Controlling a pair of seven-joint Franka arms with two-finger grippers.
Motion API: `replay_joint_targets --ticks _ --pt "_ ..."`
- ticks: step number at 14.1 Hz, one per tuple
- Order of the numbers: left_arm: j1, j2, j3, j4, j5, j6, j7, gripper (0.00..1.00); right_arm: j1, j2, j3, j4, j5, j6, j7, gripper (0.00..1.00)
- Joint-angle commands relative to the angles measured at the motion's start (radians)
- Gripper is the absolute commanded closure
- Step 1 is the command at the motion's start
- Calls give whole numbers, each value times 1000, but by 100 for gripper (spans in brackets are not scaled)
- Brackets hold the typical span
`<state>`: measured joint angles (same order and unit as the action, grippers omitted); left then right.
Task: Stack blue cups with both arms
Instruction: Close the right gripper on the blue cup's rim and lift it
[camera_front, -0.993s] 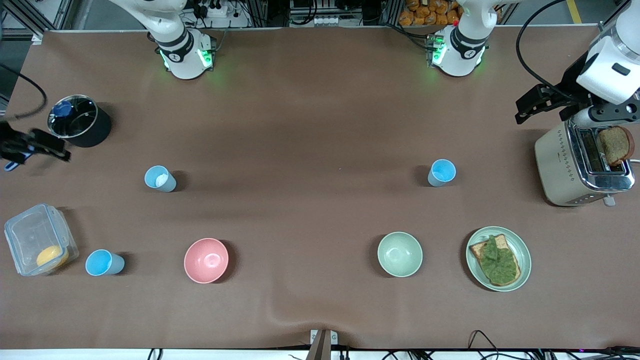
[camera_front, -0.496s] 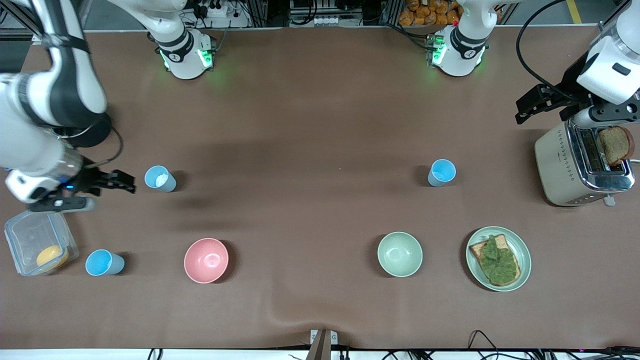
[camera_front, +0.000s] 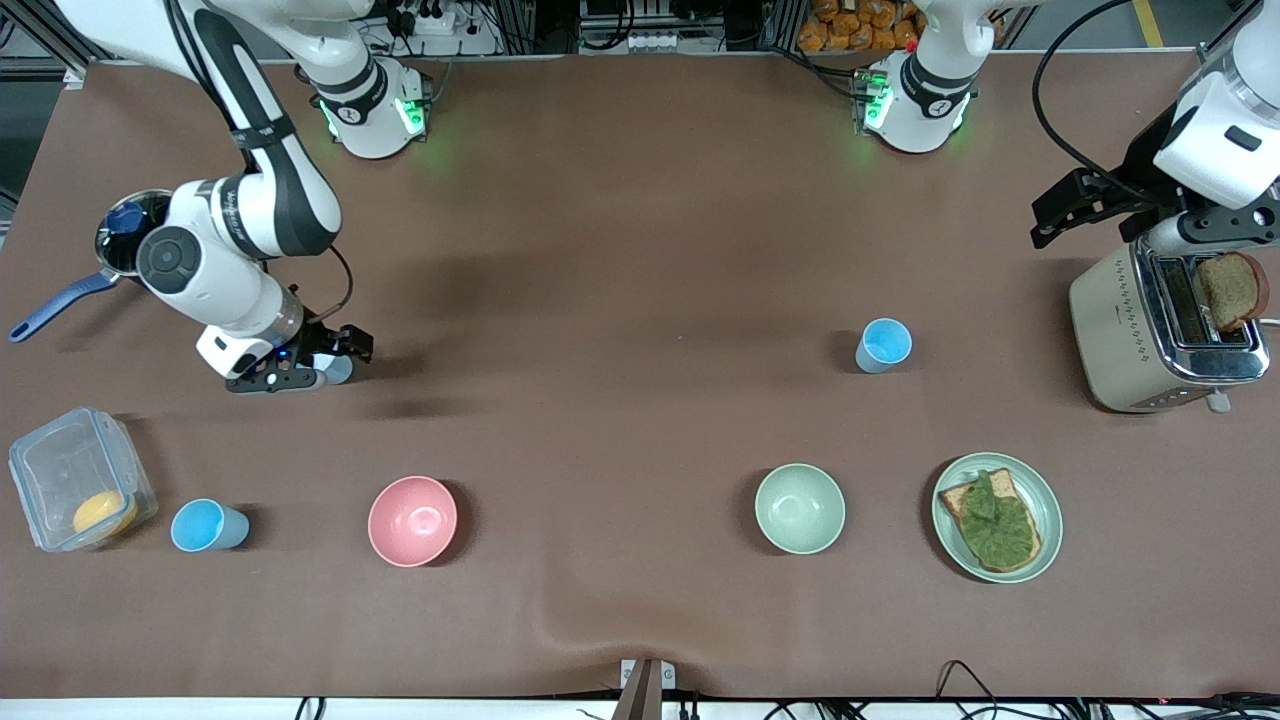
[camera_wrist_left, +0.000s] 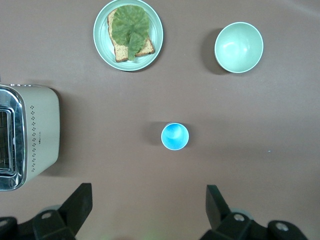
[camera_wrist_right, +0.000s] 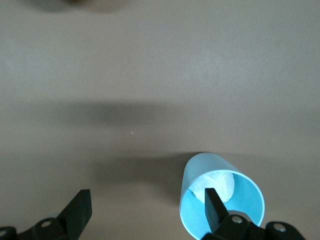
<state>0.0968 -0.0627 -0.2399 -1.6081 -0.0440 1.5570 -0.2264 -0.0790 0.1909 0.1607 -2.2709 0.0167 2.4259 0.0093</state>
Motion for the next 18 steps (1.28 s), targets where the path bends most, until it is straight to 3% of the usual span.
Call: replay_joint_targets --ticks 1,6,7,8,10,11,12,15,18 --pt "3 6 1 19 -25 -14 -8 0 -4 -16 -7 -24 -6 8 14 0" --pt "3 6 1 19 -25 -14 -8 0 -21 103 -10 -22 -6 48 64 0" --pt "3 4 1 19 -25 -14 -8 0 -21 134 -12 -19 -6 65 69 5" --pt "3 4 1 19 -25 -14 -8 0 -22 139 -12 -13 -6 59 69 23" --pt "3 6 1 19 -25 -14 -8 0 -21 133 -12 -13 -6 53 66 72" --pt "3 6 1 19 -25 -14 -8 0 -16 125 -12 -12 -7 50 54 92" --pt "3 6 1 19 -25 -14 -8 0 -15 122 -12 -4 -7 26 49 100" --pt "3 6 1 19 -25 -14 -8 0 5 95 -10 11 -32 3 35 100" --pt "3 4 1 19 -25 -14 -8 0 40 76 -6 89 -55 -125 37 100"
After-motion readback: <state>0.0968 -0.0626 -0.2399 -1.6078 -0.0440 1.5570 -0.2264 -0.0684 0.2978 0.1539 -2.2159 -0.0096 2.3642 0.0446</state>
